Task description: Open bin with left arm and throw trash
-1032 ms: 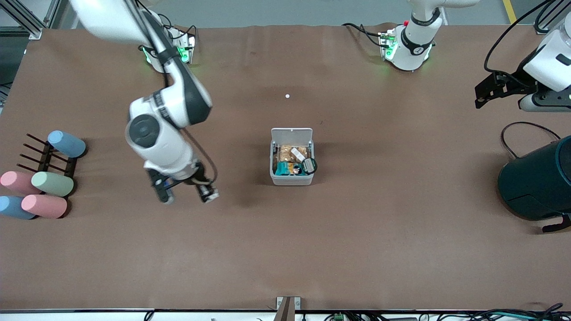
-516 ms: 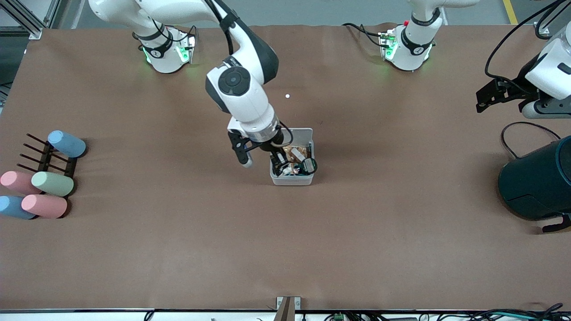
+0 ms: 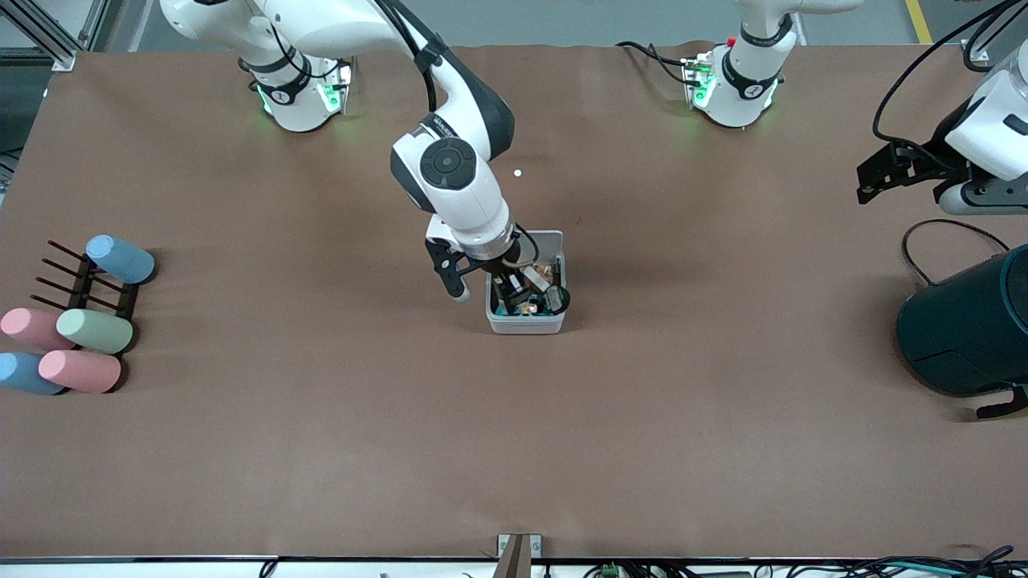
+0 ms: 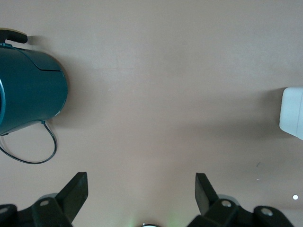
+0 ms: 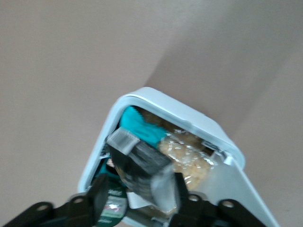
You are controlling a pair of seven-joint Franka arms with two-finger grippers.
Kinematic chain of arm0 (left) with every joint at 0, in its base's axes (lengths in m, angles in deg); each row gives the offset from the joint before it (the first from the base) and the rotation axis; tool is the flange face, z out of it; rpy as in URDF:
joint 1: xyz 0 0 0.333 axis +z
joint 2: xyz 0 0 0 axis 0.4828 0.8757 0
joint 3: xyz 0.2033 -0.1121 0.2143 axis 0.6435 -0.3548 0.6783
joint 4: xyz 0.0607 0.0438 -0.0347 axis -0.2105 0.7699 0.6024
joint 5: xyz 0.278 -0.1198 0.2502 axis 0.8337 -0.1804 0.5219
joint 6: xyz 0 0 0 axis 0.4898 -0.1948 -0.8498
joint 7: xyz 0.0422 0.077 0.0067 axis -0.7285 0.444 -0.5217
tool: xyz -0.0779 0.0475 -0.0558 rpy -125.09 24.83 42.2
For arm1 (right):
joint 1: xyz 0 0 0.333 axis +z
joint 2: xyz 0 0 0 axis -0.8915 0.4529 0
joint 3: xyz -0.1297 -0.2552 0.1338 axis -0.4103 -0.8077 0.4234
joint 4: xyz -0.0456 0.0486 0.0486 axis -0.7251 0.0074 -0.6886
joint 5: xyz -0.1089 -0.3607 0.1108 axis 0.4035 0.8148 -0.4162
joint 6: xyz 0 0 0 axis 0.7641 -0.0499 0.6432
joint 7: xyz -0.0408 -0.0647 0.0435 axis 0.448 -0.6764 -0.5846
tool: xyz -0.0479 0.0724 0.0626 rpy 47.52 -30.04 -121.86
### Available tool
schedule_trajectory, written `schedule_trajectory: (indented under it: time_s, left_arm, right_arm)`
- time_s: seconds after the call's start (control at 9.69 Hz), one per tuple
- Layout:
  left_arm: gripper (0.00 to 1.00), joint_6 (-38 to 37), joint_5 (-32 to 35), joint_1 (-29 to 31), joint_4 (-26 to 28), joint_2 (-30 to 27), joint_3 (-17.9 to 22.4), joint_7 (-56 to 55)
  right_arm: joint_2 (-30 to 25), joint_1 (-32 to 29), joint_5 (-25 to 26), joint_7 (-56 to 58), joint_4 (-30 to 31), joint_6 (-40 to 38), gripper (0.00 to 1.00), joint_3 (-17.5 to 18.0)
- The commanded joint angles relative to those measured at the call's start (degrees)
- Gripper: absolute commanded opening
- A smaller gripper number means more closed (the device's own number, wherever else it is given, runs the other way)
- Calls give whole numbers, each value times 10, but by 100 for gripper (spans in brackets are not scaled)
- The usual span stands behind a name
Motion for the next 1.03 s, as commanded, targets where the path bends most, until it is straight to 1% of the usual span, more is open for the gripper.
schedule_trajectory:
  time_s: [0.0, 0.1, 0.21, 0.41, 0.52, 0.62, 0.72, 0.93]
  left_arm:
    - [100, -14, -9, 4, -17, 7, 3, 8]
    - [100, -13, -7, 5, -17, 7, 3, 9]
    - [100, -13, -8, 5, -17, 7, 4, 9]
    - [100, -3, -18, 26, -15, 14, 5, 7]
    - [100, 11, -37, 42, -5, 14, 5, 8]
    - [100, 21, -38, 47, -3, 14, 4, 8]
    - [100, 22, -30, 45, -7, 15, 4, 7]
    - [100, 20, -18, 41, -10, 18, 2, 7]
  right_arm:
    - [1, 4, -7, 3, -9, -26, 99, -7]
    - [-6, -4, -7, 7, -15, -60, 99, -9]
    - [-29, -23, -8, 36, -21, -102, 100, -9]
    - [-76, -84, -10, 102, -26, -186, 100, -10]
    - [-96, -124, -9, 154, -24, -221, 100, -11]
    - [-116, -154, 14, 201, -13, -248, 100, -12]
    - [-149, -198, 39, 278, 14, -255, 100, -14]
    - [-201, -294, 39, 457, 23, -319, 100, -14]
